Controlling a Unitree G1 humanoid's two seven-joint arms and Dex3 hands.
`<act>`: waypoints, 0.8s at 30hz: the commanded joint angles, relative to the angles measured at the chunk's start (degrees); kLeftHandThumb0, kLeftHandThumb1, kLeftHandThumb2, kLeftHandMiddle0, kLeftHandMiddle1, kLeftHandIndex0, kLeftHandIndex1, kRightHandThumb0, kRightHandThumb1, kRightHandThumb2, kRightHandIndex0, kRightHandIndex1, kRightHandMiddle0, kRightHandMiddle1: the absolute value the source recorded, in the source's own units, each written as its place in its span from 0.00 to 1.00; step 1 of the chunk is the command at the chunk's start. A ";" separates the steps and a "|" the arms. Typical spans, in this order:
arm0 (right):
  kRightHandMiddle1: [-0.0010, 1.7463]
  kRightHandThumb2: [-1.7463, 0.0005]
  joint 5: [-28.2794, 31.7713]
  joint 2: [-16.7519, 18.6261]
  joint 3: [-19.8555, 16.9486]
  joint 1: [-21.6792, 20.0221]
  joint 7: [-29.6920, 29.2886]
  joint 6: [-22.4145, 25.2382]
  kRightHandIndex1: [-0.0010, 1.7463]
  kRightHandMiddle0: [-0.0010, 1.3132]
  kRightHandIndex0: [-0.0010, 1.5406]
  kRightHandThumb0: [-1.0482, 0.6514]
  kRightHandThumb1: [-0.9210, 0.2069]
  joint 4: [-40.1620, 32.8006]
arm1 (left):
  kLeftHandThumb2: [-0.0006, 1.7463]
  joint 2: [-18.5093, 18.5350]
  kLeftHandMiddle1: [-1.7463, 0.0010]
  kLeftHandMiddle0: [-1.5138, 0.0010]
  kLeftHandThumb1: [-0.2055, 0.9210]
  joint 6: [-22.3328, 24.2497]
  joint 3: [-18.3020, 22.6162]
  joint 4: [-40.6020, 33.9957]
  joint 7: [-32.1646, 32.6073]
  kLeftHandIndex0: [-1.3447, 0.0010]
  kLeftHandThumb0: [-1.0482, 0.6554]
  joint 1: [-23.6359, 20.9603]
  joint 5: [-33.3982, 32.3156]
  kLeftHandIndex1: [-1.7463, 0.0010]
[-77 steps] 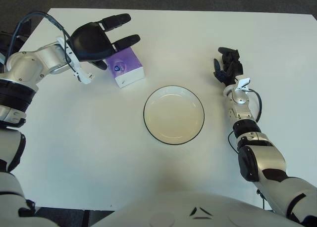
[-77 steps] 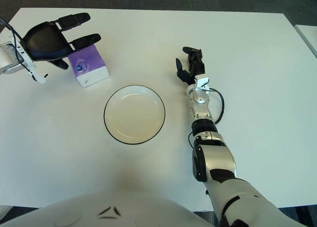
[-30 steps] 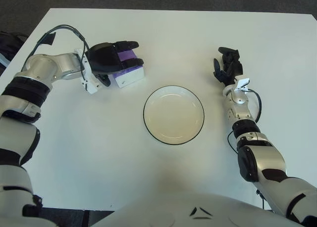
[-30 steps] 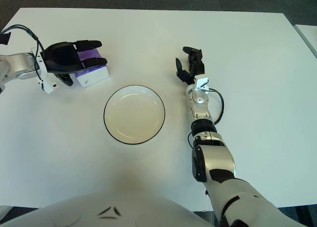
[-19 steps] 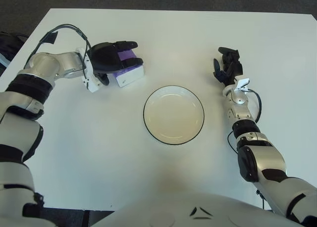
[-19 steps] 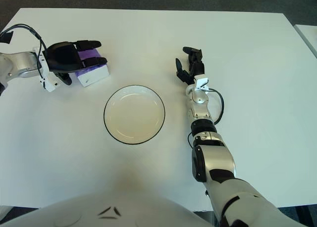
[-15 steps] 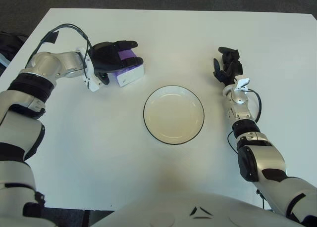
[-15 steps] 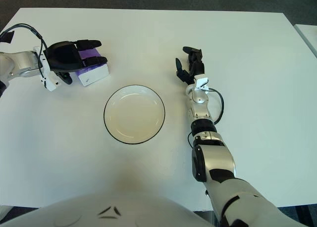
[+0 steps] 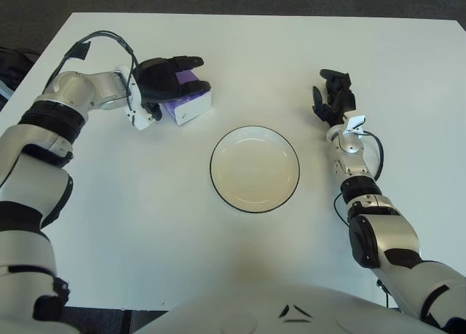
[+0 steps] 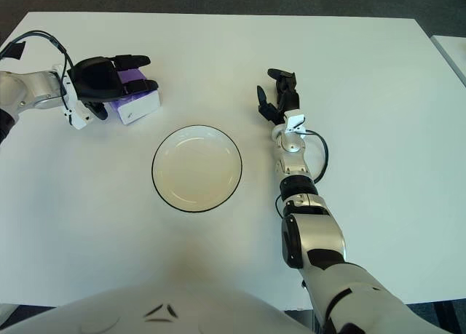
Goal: Put the tissue paper into the plate.
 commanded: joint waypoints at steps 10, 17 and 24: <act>0.63 0.69 -0.32 2.66 0.81 8.41 0.06 5.71 0.12 0.02 0.24 0.27 0.09 4.60 | 0.15 3.18 1.00 0.94 0.82 1.34 1.38 -2.57 -0.08 1.00 0.13 -0.18 -1.07 0.75; 0.63 0.69 -0.34 2.71 0.86 8.53 0.00 5.76 0.12 0.02 0.24 0.27 0.09 4.40 | 0.15 4.72 1.00 0.94 0.84 1.52 2.25 -5.47 -0.29 1.00 0.10 -0.37 -0.82 0.74; 0.63 0.69 -0.36 2.78 0.94 8.74 -0.08 5.77 0.12 0.02 0.24 0.27 0.09 4.13 | 0.16 5.21 0.99 0.93 0.86 2.77 2.82 -7.03 0.46 1.00 0.09 0.14 -0.71 0.73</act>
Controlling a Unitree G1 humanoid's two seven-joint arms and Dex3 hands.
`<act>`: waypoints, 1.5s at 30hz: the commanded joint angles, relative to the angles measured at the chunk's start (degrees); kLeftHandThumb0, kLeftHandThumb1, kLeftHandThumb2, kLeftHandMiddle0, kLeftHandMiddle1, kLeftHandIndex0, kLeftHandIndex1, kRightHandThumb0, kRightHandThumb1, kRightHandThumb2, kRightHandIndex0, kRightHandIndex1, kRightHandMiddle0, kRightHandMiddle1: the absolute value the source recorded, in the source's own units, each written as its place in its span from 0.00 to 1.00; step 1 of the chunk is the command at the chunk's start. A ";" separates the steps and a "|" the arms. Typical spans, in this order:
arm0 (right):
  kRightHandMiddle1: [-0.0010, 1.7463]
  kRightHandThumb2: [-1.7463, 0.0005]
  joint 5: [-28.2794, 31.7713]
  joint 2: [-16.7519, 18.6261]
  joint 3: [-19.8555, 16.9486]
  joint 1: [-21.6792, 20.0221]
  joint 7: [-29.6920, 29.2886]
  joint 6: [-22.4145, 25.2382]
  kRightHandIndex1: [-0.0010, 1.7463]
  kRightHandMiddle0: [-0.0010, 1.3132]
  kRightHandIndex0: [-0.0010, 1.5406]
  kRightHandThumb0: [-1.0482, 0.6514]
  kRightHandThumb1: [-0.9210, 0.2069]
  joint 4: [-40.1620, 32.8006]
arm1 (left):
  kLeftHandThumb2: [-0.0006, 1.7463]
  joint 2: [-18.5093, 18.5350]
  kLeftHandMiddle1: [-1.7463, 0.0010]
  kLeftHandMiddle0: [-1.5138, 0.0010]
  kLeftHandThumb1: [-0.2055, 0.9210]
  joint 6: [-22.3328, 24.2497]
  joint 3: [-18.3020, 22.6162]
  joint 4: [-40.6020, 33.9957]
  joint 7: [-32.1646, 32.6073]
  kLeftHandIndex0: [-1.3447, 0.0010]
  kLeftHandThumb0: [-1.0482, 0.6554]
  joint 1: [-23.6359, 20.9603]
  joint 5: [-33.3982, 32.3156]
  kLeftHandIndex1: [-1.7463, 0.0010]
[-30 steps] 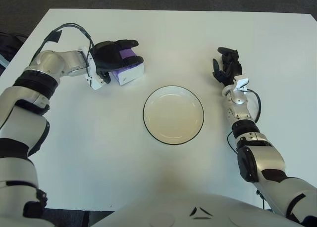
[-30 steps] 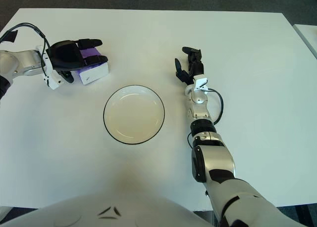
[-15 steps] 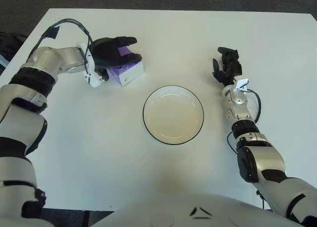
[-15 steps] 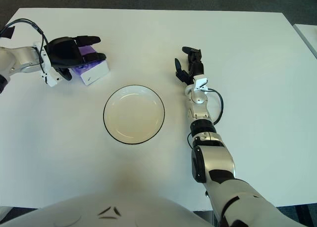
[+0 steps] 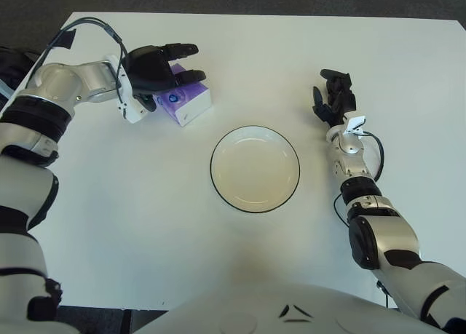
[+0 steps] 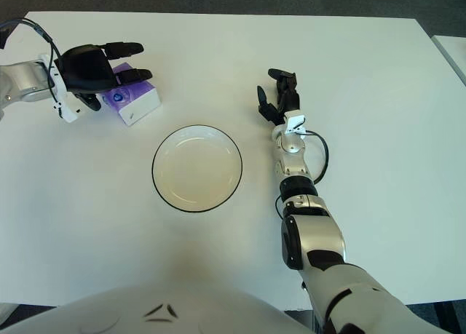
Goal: Put the tissue paper into the plate.
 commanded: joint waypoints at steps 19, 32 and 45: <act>0.63 0.69 -0.35 2.61 0.93 8.47 0.40 5.87 0.12 0.02 0.24 0.27 0.09 4.49 | 0.13 0.85 0.99 0.91 0.91 1.17 1.40 0.24 3.07 1.00 0.06 0.13 -0.70 0.72; 0.63 0.69 -0.31 2.54 0.92 8.73 0.50 5.92 0.12 0.02 0.24 0.27 0.09 4.14 | 0.12 -1.56 1.00 0.91 0.91 1.63 0.24 5.80 4.70 1.00 0.06 -0.91 -0.48 0.71; 0.63 0.69 -0.31 2.53 0.96 9.04 0.54 6.07 0.12 0.02 0.24 0.27 0.09 3.58 | 0.10 -5.84 1.00 0.92 0.90 1.19 -1.64 13.98 3.13 1.00 0.08 -1.54 -1.72 0.70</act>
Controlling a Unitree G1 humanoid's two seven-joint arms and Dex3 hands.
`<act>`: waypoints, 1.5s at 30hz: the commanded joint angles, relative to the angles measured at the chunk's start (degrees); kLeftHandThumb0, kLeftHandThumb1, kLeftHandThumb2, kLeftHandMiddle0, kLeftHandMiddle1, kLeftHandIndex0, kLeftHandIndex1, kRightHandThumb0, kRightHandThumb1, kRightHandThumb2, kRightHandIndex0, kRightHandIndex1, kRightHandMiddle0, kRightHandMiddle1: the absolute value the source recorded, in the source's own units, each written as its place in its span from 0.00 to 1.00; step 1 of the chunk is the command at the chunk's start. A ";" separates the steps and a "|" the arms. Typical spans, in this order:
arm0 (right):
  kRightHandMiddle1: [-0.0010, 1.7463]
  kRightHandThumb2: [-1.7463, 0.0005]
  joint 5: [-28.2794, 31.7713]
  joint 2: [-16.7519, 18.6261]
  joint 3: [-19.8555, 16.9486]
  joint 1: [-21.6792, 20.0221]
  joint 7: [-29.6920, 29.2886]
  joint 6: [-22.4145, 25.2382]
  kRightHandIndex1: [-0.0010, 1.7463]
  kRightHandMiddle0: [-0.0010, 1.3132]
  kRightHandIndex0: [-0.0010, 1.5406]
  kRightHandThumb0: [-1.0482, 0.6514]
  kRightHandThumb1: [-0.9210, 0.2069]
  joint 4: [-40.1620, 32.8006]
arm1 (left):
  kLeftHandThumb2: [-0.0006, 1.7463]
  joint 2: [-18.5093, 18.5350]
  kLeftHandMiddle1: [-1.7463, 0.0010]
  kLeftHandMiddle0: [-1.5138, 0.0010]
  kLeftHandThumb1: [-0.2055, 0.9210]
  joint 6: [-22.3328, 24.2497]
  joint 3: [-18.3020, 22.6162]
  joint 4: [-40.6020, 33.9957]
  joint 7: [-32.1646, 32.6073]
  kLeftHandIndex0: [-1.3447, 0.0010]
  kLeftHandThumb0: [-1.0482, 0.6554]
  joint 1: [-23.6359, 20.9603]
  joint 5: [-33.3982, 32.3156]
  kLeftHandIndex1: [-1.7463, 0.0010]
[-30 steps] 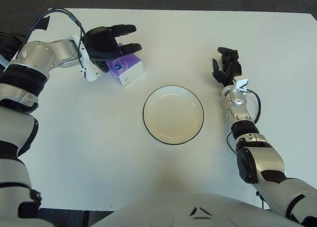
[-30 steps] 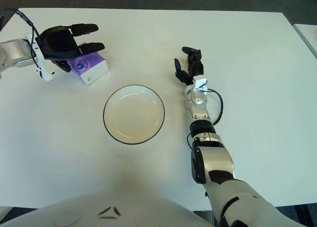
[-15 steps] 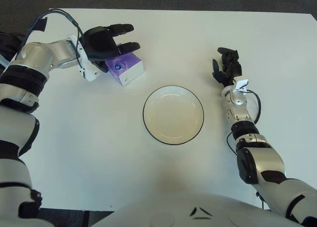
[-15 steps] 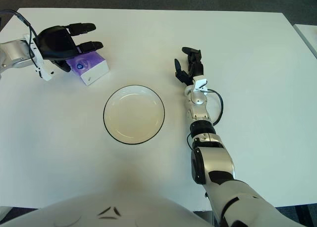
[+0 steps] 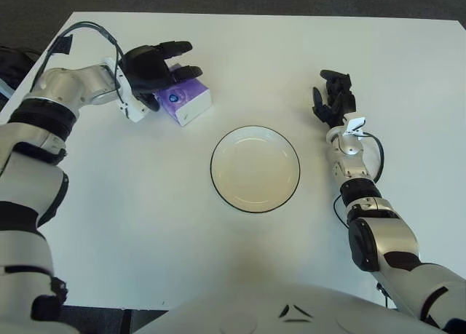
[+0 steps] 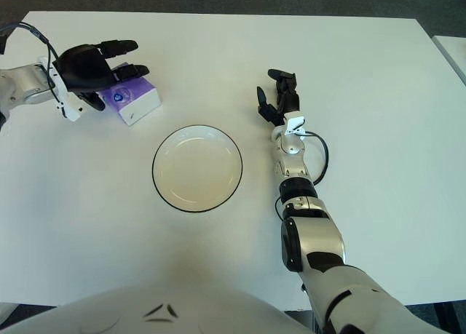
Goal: Put the tissue paper into the plate.
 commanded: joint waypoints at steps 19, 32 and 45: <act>0.63 0.69 -0.38 2.54 1.04 8.75 0.34 6.43 0.12 0.02 0.24 0.27 0.09 3.74 | 0.09 -4.67 1.00 0.92 0.84 0.55 -5.50 11.06 1.83 1.00 0.11 -1.70 -1.50 0.66; 0.63 0.69 -0.55 2.85 1.17 8.65 0.03 6.46 0.12 0.02 0.24 0.27 0.09 3.80 | 0.10 -5.87 1.00 0.92 0.83 1.59 -8.14 13.56 4.47 1.00 0.10 -2.80 -1.86 0.67; 0.63 0.69 -0.68 3.13 1.35 8.50 -0.35 6.43 0.12 0.02 0.24 0.27 0.09 4.01 | 0.11 -6.85 1.00 0.93 0.83 2.80 -9.91 15.09 4.86 1.00 0.10 -3.62 -2.62 0.69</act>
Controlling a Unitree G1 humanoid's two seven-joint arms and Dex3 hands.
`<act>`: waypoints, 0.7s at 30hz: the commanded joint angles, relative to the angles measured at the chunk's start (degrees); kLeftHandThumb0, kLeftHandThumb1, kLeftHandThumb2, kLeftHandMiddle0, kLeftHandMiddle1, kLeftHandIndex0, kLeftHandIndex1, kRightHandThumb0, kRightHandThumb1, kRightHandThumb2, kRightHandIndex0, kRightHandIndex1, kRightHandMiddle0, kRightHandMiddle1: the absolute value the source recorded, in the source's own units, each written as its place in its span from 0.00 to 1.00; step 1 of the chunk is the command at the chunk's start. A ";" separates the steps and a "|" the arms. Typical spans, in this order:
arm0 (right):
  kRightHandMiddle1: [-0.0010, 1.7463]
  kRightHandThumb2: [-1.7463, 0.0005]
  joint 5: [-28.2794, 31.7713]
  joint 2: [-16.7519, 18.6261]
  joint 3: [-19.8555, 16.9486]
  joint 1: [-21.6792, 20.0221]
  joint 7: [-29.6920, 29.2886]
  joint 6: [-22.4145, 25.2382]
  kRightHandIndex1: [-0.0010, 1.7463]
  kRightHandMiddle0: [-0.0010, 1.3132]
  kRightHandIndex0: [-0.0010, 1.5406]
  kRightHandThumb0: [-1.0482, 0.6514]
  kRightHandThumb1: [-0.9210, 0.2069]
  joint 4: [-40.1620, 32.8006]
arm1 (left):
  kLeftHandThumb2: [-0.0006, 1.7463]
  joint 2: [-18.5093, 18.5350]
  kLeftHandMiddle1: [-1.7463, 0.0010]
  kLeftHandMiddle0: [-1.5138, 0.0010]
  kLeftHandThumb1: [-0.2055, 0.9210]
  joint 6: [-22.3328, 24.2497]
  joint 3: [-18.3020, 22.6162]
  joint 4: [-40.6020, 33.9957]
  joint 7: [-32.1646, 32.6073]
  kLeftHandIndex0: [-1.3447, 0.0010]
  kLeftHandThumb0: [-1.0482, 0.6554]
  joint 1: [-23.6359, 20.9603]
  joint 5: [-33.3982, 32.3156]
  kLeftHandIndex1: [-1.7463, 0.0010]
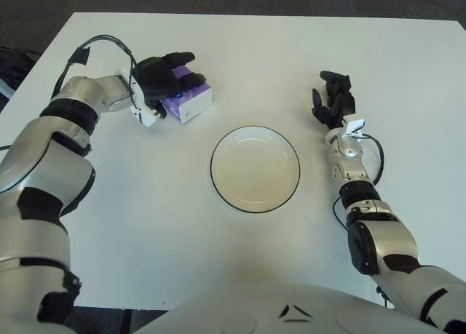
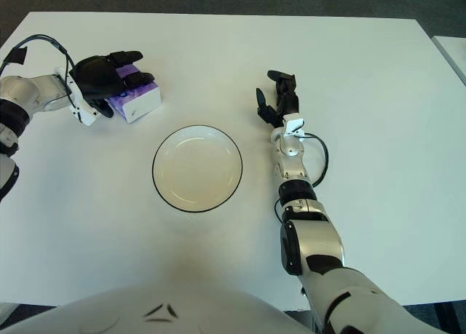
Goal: Put the tissue paper into the plate.
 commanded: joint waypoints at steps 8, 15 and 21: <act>0.63 0.69 -0.50 2.78 1.09 7.42 0.09 6.42 0.12 0.02 0.24 0.27 0.09 5.33 | 0.11 -0.84 0.99 0.91 0.84 0.84 -2.14 1.30 -0.59 1.00 0.09 0.09 0.25 0.67; 0.63 0.69 -0.59 2.97 1.18 7.31 -0.11 6.37 0.12 0.02 0.24 0.27 0.09 5.56 | 0.12 -2.35 0.98 0.87 0.83 1.40 -1.43 2.66 -5.13 1.00 0.13 0.18 -1.75 0.69; 0.63 0.69 -0.62 3.08 1.29 7.26 -0.29 6.36 0.12 0.02 0.24 0.27 0.09 5.62 | 0.14 -3.74 0.91 0.72 0.82 2.49 -0.92 3.77 -10.94 1.00 0.19 0.38 -4.56 0.72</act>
